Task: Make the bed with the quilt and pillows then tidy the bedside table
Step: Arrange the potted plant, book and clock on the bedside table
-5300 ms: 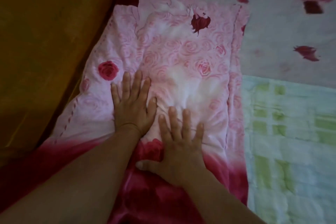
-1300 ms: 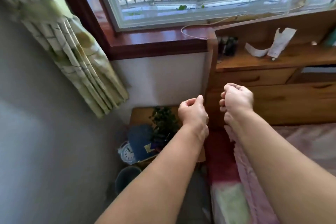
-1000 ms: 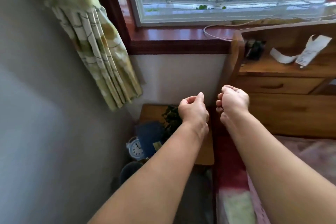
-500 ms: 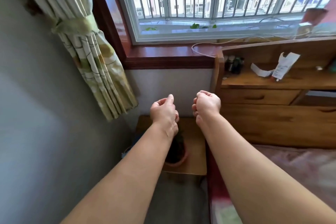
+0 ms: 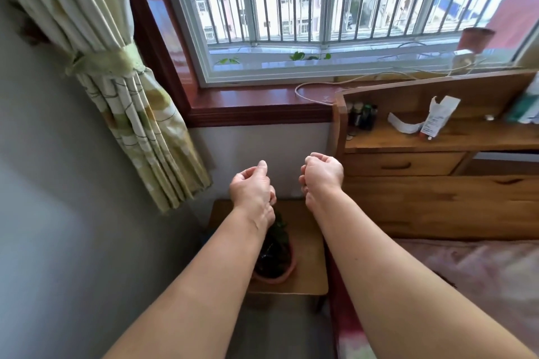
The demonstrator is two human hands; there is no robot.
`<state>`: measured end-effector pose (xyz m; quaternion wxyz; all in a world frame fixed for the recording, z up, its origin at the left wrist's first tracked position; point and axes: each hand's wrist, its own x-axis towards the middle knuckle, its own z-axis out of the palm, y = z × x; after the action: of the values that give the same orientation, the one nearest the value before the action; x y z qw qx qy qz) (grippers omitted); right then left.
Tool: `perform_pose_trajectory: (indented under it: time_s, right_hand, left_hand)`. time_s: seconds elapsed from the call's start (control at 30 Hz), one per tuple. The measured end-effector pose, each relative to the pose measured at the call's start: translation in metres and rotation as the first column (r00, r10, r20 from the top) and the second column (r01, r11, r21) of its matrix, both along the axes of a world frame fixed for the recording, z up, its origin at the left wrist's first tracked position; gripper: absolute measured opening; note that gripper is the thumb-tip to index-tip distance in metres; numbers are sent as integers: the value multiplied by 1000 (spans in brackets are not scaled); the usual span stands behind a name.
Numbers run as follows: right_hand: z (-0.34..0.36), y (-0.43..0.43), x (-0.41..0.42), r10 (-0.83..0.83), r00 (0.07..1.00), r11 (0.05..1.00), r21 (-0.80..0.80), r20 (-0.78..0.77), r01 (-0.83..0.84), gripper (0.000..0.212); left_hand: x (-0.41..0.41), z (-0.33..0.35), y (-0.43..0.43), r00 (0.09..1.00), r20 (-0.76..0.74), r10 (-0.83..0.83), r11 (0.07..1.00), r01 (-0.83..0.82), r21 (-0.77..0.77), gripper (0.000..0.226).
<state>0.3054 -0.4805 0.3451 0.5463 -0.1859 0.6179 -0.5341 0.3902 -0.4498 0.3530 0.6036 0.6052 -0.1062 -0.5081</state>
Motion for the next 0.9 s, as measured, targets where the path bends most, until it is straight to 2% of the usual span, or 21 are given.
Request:
perform_pose_trajectory:
  time_s: [0.43, 0.9]
  right_hand:
    - [-6, -10, 50, -77, 997, 997, 3, -30, 77, 22]
    - [-14, -10, 69, -146, 986, 989, 5, -78, 147, 21]
  left_hand:
    - [60, -17, -25, 996, -12, -86, 996, 86, 26, 23]
    - [84, -27, -34, 986, -16, -166, 985, 167, 46, 21]
